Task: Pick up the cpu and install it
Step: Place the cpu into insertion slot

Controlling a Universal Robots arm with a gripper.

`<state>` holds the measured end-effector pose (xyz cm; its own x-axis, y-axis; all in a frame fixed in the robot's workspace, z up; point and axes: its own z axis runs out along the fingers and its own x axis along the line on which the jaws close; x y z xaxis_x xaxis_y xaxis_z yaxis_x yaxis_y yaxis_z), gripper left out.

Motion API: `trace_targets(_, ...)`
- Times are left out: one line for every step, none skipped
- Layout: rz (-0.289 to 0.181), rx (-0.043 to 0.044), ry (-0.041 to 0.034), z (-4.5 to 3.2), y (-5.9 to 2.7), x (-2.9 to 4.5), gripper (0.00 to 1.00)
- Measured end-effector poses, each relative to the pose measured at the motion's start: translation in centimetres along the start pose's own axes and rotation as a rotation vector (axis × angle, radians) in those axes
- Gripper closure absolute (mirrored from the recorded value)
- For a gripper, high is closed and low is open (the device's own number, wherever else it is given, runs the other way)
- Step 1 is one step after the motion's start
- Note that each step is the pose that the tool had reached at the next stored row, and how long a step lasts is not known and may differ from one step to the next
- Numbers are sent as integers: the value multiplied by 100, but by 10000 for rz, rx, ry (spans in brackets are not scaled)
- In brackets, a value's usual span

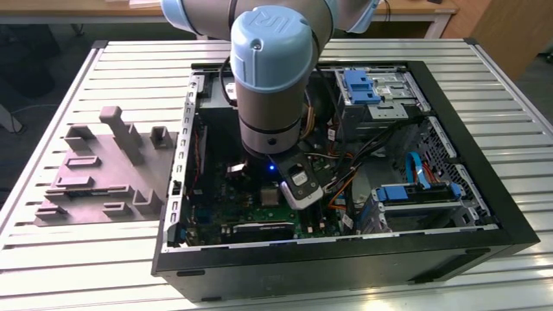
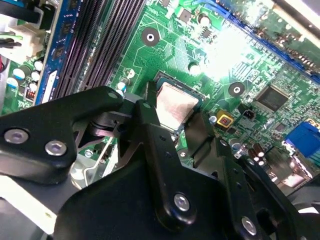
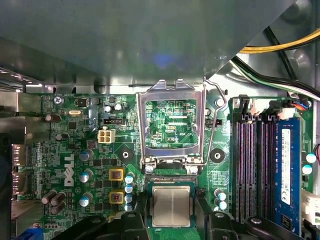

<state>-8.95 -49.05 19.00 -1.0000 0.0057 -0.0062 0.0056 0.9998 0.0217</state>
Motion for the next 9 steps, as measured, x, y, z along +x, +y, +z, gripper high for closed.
trace_targets(-1,-4,0,0,1,0,53)
trace_targets(-1,-8,0,1,3,-1,53)
trace_targets(-2,-14,-2,2,6,-1,53)
trace_targets(-1,-16,-2,2,8,-1,53)
trace_targets(0,-19,-1,2,8,0,53)
trace_targets(0,-19,-2,2,8,0,53)
trace_targets(0,-18,-1,1,8,0,55)
trace_targets(0,-18,-1,1,8,0,55)
trace_targets(0,-18,-1,1,8,0,56)
